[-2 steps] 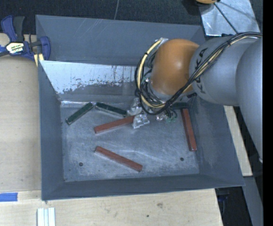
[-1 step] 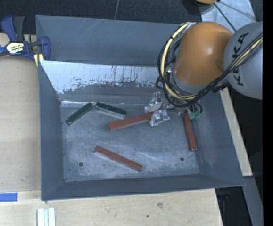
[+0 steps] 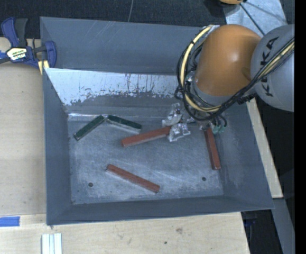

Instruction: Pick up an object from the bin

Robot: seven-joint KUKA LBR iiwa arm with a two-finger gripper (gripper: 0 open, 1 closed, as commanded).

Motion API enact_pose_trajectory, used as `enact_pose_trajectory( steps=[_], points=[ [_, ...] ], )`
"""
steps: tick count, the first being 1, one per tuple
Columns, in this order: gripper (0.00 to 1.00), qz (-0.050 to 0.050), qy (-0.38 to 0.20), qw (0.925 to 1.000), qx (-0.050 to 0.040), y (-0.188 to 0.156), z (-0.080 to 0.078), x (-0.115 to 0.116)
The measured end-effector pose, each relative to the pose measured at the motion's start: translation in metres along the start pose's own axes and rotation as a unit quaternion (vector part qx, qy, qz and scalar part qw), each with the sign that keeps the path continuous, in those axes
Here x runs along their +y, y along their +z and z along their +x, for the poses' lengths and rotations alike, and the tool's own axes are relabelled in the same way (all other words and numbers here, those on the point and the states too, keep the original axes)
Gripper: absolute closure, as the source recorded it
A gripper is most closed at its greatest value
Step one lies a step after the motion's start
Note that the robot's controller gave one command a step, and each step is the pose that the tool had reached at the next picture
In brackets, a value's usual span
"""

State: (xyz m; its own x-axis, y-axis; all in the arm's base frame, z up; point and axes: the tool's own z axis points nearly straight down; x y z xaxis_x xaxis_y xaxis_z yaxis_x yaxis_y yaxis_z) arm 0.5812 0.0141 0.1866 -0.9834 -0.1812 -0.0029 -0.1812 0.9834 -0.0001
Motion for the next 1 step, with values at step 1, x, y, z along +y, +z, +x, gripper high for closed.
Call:
enact_pose_trajectory(
  steps=[1],
  points=[
    [1.0, 0.0, -0.005, 1.0, -0.0001, -0.0562, 0.0048, 0.0026]
  ],
)
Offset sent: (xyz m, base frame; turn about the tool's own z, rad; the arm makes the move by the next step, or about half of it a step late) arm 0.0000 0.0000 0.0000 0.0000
